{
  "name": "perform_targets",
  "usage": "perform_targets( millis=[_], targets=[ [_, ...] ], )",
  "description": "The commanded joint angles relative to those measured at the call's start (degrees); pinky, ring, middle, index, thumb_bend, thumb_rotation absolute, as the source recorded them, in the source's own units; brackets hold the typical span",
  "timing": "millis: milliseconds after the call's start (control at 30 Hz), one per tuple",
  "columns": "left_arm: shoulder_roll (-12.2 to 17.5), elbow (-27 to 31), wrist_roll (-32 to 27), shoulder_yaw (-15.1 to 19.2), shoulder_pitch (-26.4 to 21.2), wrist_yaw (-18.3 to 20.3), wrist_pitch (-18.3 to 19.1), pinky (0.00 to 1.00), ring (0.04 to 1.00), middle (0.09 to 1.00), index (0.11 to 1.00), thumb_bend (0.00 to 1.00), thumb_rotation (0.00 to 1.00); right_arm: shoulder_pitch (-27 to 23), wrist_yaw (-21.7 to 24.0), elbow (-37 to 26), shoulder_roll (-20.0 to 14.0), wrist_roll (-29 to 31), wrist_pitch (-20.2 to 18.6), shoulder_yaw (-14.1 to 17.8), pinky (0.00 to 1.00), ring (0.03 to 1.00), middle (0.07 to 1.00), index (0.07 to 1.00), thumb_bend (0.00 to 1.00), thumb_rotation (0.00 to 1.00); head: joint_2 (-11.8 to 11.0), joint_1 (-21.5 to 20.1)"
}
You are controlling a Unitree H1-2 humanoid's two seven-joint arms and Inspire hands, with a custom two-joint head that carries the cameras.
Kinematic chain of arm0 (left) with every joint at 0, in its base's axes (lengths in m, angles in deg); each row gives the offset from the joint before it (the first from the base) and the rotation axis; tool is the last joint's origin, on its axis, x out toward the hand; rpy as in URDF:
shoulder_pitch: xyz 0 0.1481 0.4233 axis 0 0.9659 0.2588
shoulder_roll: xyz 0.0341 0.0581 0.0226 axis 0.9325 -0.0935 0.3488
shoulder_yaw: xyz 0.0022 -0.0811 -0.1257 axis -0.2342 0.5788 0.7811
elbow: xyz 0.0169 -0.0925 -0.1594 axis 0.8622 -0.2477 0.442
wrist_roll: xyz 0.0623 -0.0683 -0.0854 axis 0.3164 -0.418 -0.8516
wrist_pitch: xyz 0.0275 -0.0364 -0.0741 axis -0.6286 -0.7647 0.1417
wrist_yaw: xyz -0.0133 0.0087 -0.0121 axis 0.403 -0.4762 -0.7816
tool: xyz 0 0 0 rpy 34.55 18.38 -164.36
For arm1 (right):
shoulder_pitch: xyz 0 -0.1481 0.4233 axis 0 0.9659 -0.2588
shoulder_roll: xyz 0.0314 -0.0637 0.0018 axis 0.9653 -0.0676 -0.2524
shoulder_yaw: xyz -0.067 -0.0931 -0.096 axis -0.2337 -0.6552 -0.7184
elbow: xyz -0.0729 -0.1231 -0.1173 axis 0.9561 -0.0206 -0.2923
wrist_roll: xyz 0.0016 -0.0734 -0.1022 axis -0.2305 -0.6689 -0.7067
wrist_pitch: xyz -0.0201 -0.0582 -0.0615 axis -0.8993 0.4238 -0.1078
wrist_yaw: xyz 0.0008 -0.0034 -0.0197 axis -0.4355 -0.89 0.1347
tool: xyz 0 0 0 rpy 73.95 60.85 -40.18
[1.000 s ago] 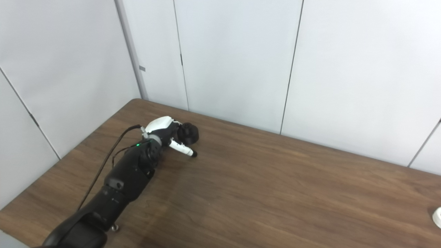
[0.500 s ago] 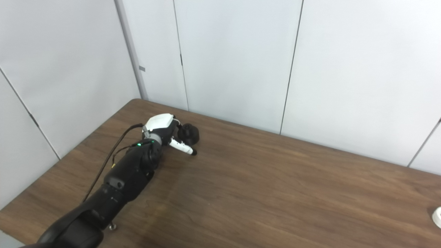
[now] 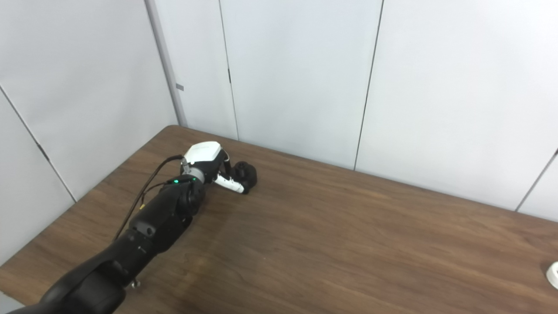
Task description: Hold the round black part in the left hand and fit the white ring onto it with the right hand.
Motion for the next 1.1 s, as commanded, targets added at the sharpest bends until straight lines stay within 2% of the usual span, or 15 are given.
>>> perform_targets(
  millis=[0,633,867,933,1067],
  targets=[
    [1.78,0.75,0.17,0.03,-1.10,-1.92,-0.18,1.00,0.953,0.897,0.478,0.51,0.06,1.04,-0.53,-0.58,-0.59,-0.37,-1.31,0.77,1.00,1.000,1.000,1.000,0.74,0.46,0.08,0.01],
    [2.00,1.00,-0.62,-1.21,-0.75,-2.25,-0.11,1.00,0.952,0.878,0.475,0.51,0.06,0.85,-0.67,-0.80,-0.67,-0.79,-1.67,0.62,1.00,1.000,1.000,1.000,0.72,0.45,-0.11,0.12],
    [1.98,1.66,-0.10,-0.87,-1.34,0.85,2.10,1.00,0.997,0.958,0.492,0.52,0.07,0.82,-0.51,-0.55,-0.63,-0.47,-1.46,0.65,1.00,1.000,1.000,1.000,0.74,0.45,-0.21,0.12],
    [1.80,2.01,-0.13,-0.16,-1.28,1.42,2.15,1.00,1.000,0.978,0.625,0.79,0.15,0.79,-0.44,-0.45,-0.58,-0.30,-1.29,0.67,1.00,1.000,1.000,1.000,0.75,0.45,-0.21,0.12],
    [1.50,2.12,-0.07,0.72,-1.30,1.80,2.16,1.00,1.000,0.994,0.693,0.92,0.18,0.79,-0.43,-0.26,-0.67,-0.42,-1.19,0.63,1.00,1.000,1.000,1.000,0.76,0.46,-0.29,0.17]
  ],
)
